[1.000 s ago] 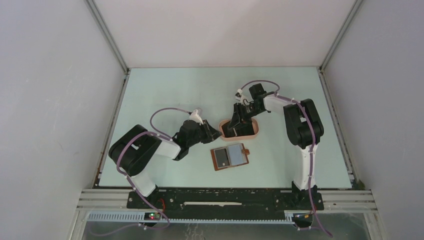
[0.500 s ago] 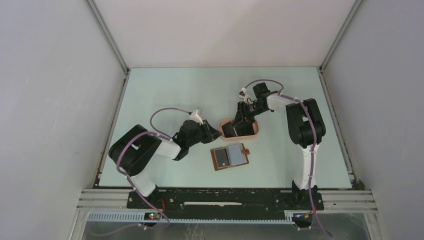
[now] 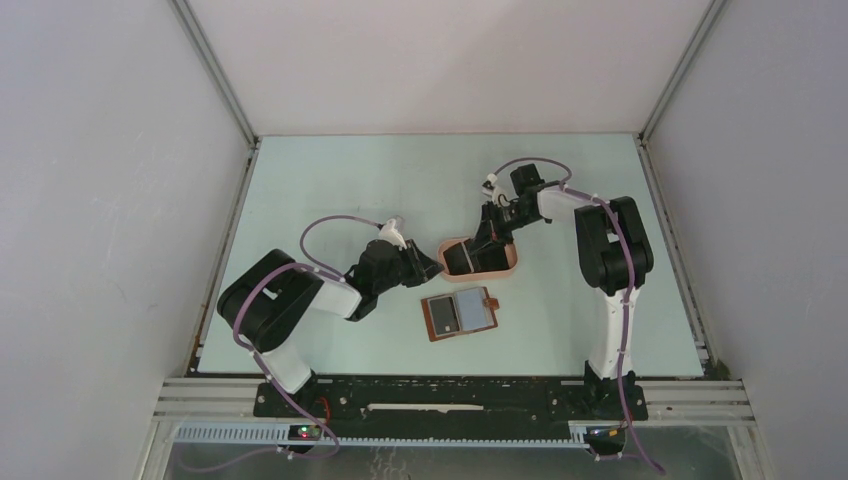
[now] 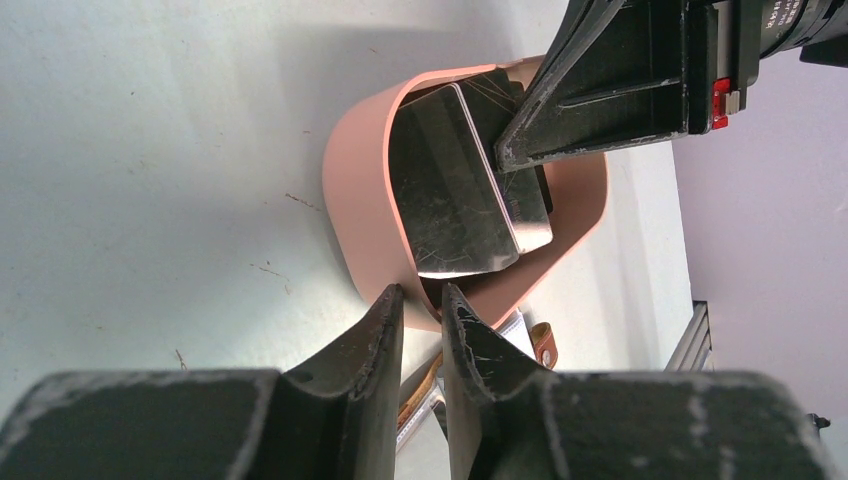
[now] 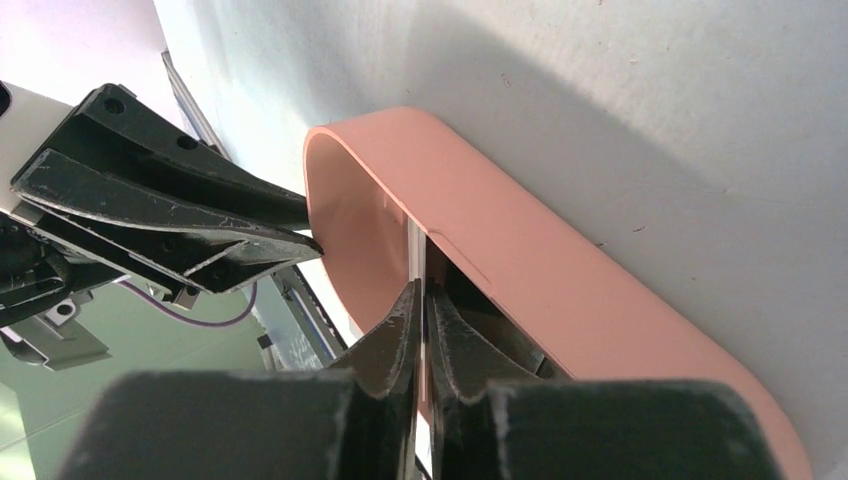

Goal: Put the credit cards into the card holder
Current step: Pick up the credit card from the storage box.

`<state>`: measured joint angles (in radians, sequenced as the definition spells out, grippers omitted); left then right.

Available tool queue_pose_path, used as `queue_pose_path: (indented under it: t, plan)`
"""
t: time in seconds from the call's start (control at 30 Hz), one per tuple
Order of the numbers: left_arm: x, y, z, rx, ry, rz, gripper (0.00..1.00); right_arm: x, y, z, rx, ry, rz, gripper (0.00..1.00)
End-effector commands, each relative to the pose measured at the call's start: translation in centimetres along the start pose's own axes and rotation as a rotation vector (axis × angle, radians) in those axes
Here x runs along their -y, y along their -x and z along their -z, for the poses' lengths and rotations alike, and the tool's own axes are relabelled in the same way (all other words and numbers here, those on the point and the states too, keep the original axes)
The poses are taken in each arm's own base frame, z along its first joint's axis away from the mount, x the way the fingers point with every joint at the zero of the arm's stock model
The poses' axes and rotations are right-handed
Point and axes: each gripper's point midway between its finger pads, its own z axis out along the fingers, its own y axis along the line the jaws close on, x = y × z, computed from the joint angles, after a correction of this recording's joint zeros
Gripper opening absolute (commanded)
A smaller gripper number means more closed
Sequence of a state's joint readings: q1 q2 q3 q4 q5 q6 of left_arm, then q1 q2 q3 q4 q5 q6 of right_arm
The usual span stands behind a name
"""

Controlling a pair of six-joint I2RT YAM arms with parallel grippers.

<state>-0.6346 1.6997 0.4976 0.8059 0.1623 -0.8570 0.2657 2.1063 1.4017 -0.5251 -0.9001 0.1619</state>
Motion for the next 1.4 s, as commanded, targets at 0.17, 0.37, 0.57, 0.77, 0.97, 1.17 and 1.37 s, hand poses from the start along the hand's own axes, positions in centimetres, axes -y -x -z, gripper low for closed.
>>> queue_pose_path:
  t: [0.17,0.37,0.57,0.77,0.97,1.17,1.37]
  plan:
    - [1.2,0.5,0.3,0.014,-0.041,-0.006,0.24,-1.2,2.0,2.7,0.094,-0.050,0.111,0.00]
    - [1.6,1.0,1.0,0.035,-0.053,-0.013,0.29,-1.9,2.9,5.2,0.164,-0.145,0.228,0.00]
    - [2.4,2.1,2.6,0.083,-0.066,-0.035,0.47,-3.1,2.6,7.6,0.203,-0.191,0.339,0.00]
    - [3.3,3.3,5.2,0.133,-0.068,-0.092,0.56,-5.8,0.7,9.9,0.215,-0.164,0.481,0.00]
    - [5.1,3.8,9.9,0.214,-0.126,-0.125,0.57,-10.2,-4.1,11.5,0.223,0.000,0.635,0.00]
    - [8.2,3.3,15.0,0.318,-0.259,-0.136,0.66,-13.8,-8.0,12.9,0.287,0.145,0.779,0.00]
    - [10.5,3.0,17.5,0.367,-0.389,-0.106,0.78,-15.1,-11.7,12.4,0.278,0.334,0.848,0.00]
